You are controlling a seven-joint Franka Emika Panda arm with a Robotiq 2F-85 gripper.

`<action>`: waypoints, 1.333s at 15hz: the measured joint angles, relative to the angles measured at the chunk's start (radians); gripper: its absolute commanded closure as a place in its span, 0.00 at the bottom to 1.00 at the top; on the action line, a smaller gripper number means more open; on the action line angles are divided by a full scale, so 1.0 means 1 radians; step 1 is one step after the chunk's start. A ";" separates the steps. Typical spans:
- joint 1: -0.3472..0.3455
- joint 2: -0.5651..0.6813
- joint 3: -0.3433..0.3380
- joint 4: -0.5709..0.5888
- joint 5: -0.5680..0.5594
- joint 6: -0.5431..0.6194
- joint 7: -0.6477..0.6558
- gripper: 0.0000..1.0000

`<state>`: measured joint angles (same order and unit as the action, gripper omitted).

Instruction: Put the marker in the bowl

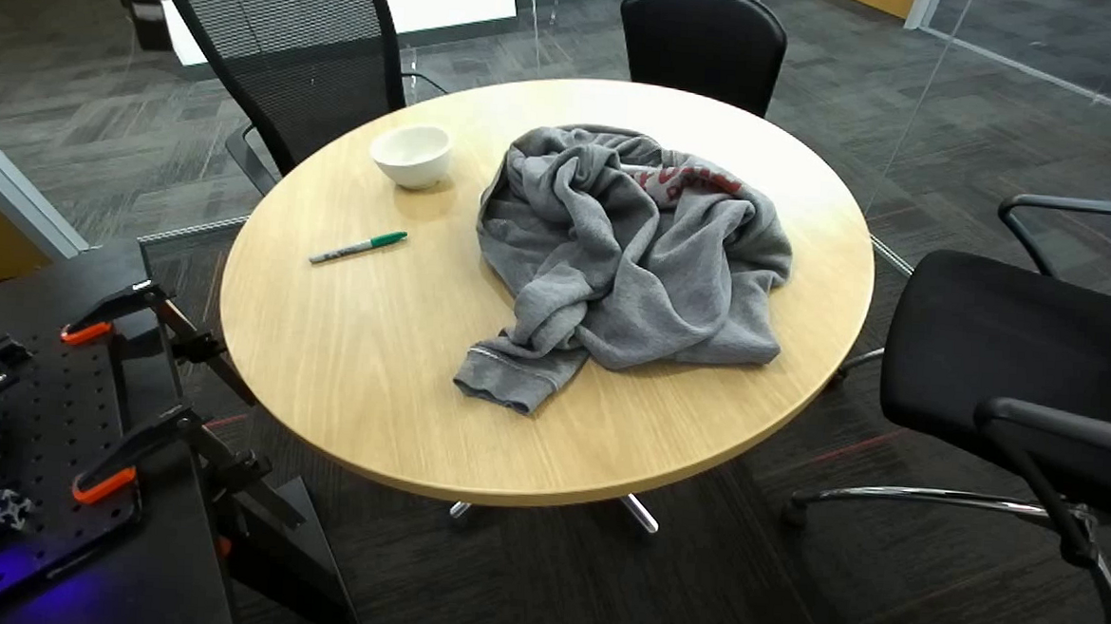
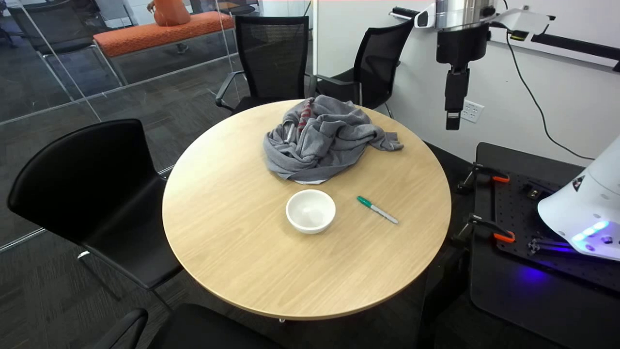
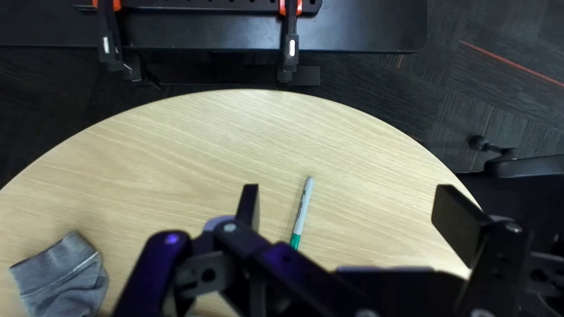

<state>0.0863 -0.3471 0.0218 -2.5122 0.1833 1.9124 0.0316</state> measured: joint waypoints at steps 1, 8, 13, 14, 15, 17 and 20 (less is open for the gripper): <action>0.000 0.010 0.002 0.000 0.000 0.008 0.002 0.00; 0.000 0.100 0.038 -0.048 -0.001 0.204 0.079 0.00; 0.000 0.160 0.038 -0.097 -0.001 0.333 0.096 0.00; -0.001 0.173 0.038 -0.104 0.000 0.354 0.096 0.00; -0.001 0.185 0.037 -0.110 0.000 0.372 0.096 0.00; -0.002 0.208 0.037 -0.121 0.001 0.407 0.096 0.00; -0.002 0.247 0.037 -0.127 0.001 0.448 0.096 0.00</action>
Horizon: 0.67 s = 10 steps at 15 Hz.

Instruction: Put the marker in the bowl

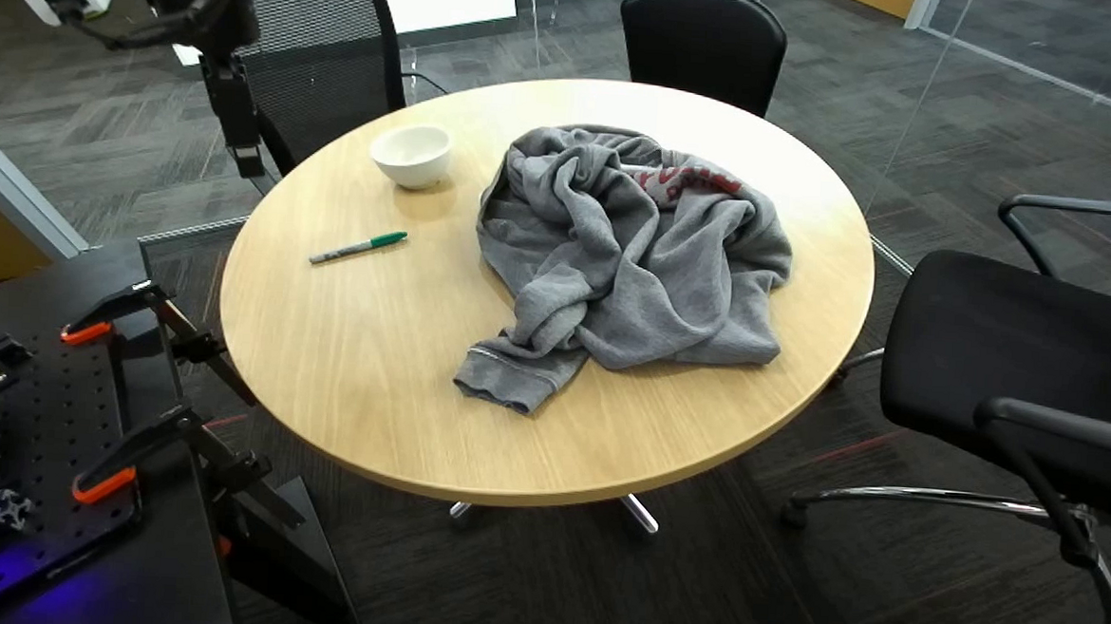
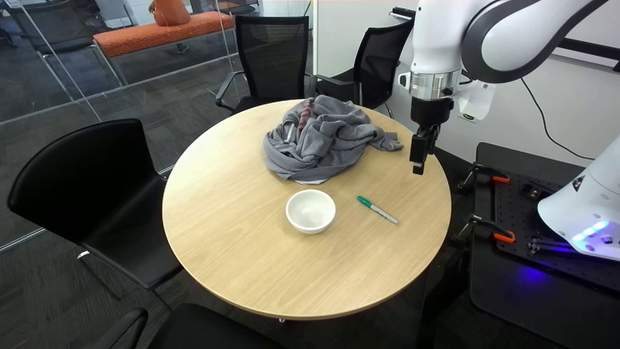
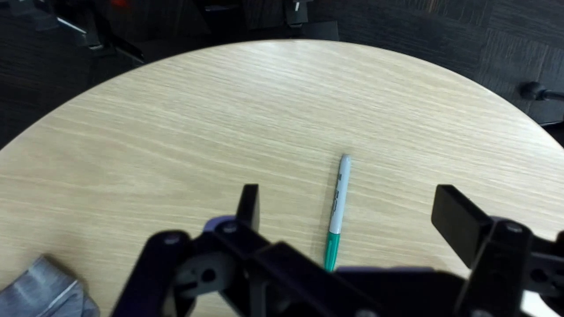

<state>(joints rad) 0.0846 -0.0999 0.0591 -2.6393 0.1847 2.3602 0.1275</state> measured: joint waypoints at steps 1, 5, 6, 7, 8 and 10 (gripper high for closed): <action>0.000 0.016 0.000 0.000 0.001 0.018 0.000 0.00; 0.004 0.096 0.002 -0.001 0.035 0.137 -0.033 0.00; 0.004 0.119 0.003 -0.001 0.057 0.170 -0.064 0.00; 0.004 0.142 0.003 -0.001 0.080 0.202 -0.095 0.00; 0.003 0.165 0.005 -0.001 0.100 0.232 -0.126 0.00; 0.003 0.211 0.009 0.003 0.121 0.282 -0.164 0.00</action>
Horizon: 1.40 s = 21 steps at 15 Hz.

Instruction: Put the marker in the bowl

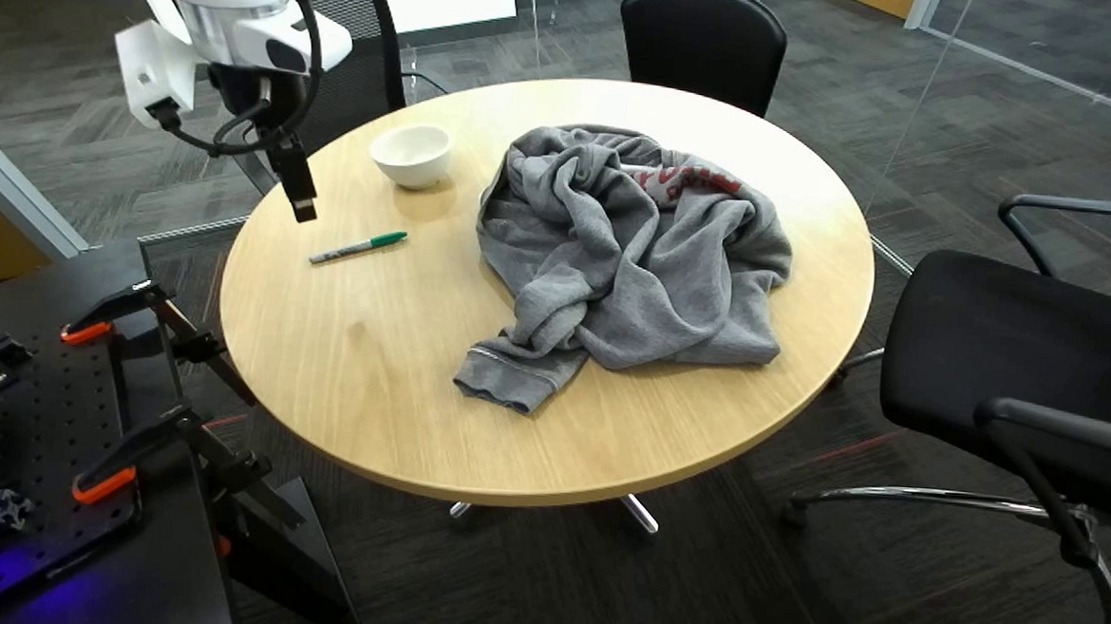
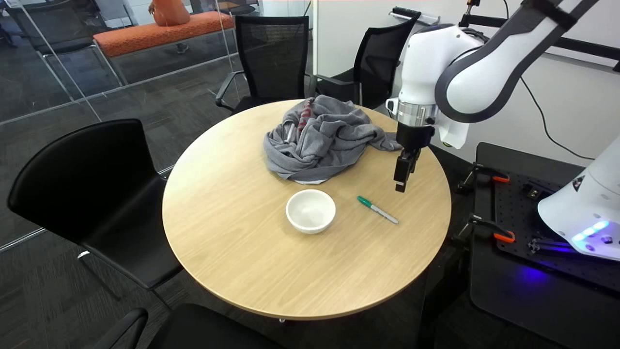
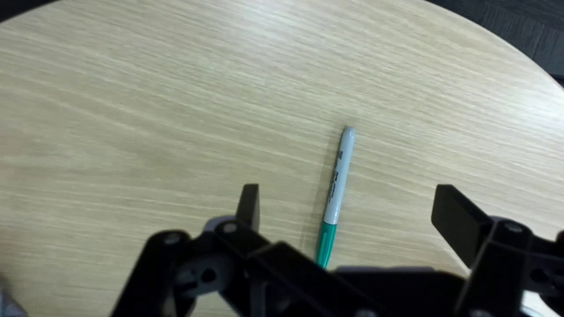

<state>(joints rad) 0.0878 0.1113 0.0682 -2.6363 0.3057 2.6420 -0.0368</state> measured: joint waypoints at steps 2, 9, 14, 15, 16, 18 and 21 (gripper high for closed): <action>0.000 0.045 0.008 0.008 0.000 0.043 -0.001 0.00; 0.037 0.169 0.020 0.052 -0.083 0.190 0.184 0.00; 0.166 0.217 -0.084 0.083 -0.236 0.215 0.454 0.00; 0.188 0.225 -0.103 0.092 -0.258 0.215 0.488 0.00; 0.207 0.234 -0.118 0.102 -0.272 0.215 0.513 0.00; 0.232 0.254 -0.141 0.123 -0.293 0.215 0.539 0.00; 0.252 0.291 -0.162 0.150 -0.299 0.215 0.550 0.00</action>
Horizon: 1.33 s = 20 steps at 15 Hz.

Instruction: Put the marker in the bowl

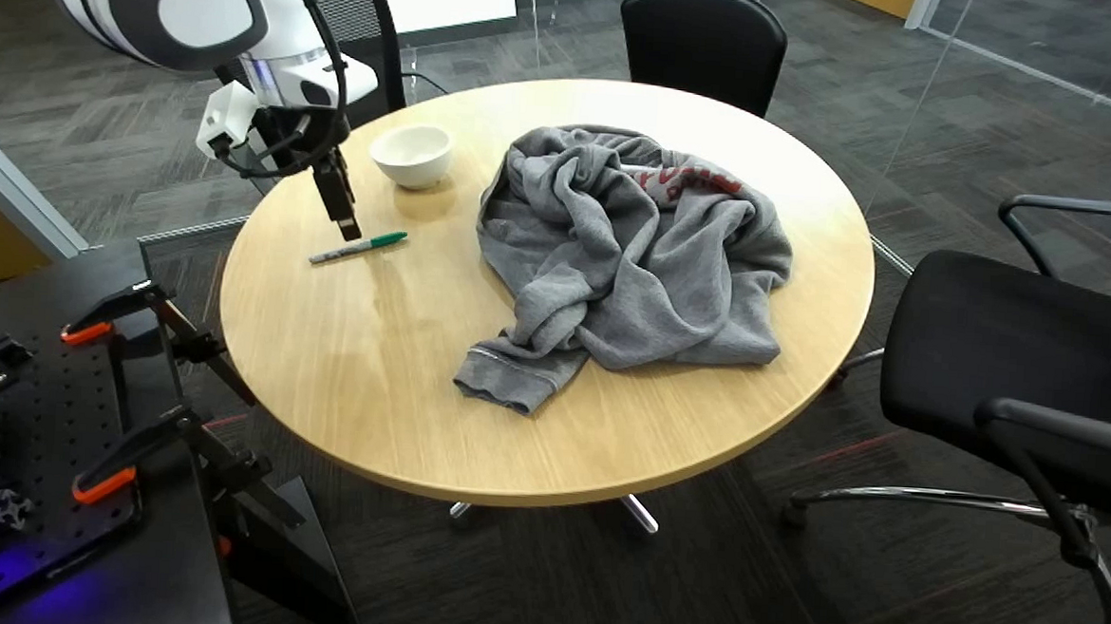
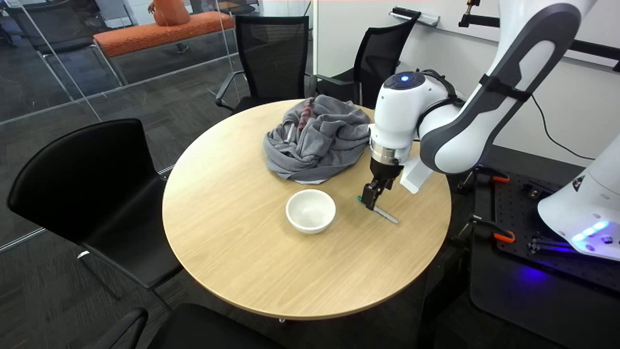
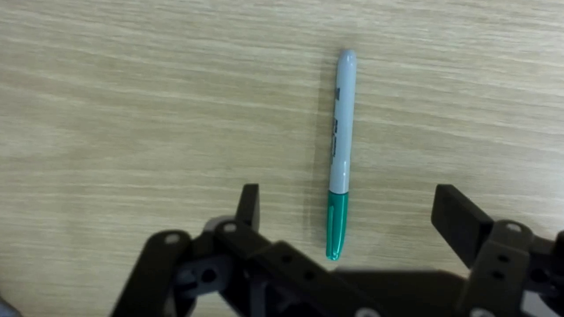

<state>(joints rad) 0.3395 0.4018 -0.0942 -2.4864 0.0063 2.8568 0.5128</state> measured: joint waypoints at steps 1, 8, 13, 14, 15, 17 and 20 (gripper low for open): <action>0.004 0.012 -0.006 0.007 0.000 0.000 0.000 0.00; 0.003 0.081 -0.018 0.051 0.000 0.001 -0.003 0.00; -0.012 0.121 -0.018 0.082 0.001 0.001 -0.019 0.32; -0.016 0.127 -0.017 0.087 0.001 0.001 -0.019 0.42; -0.019 0.133 -0.017 0.091 0.001 0.001 -0.019 0.49; -0.022 0.141 -0.017 0.099 0.001 0.001 -0.020 0.64; -0.023 0.141 -0.010 0.110 0.002 0.002 -0.020 0.88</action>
<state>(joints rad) 0.3163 0.5432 -0.1044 -2.3768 0.0087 2.8588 0.4929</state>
